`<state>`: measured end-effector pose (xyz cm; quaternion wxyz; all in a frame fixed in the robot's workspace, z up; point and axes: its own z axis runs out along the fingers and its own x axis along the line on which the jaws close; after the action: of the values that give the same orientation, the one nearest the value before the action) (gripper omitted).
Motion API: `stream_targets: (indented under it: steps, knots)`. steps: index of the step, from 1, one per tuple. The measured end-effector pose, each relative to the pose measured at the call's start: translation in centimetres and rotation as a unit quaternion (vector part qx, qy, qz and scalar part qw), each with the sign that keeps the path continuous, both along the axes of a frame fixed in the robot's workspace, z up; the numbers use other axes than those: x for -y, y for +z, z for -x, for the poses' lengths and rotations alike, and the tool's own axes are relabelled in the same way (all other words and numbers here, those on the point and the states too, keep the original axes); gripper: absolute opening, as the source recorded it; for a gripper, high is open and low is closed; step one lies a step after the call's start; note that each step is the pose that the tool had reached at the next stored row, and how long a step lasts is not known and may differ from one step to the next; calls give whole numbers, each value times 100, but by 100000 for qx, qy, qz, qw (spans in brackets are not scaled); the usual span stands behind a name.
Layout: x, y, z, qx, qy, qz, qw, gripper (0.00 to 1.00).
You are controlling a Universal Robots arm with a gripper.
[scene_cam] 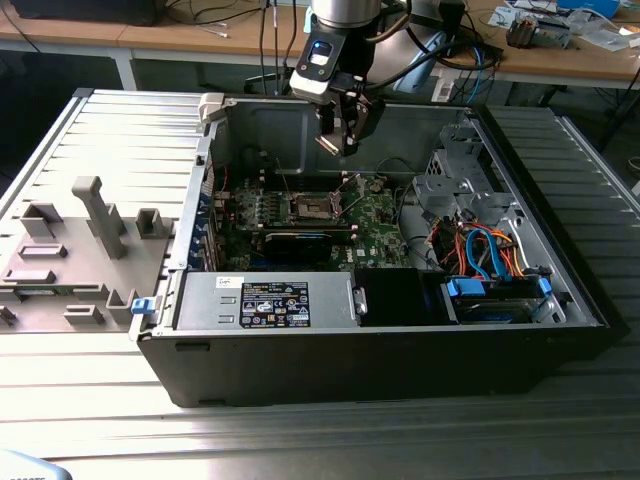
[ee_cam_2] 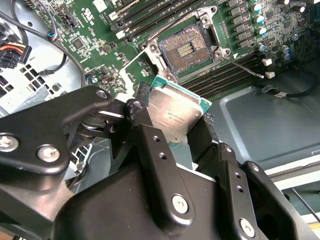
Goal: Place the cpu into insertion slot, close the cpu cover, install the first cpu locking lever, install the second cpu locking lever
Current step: 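Place the cpu into insertion slot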
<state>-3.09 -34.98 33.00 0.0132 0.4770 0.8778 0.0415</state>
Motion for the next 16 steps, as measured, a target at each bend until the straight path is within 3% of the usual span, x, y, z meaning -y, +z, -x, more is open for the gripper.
stream_targets:
  steps: [16]
  knots:
    - [0,-2,0,0,-411,-3,99999,55]
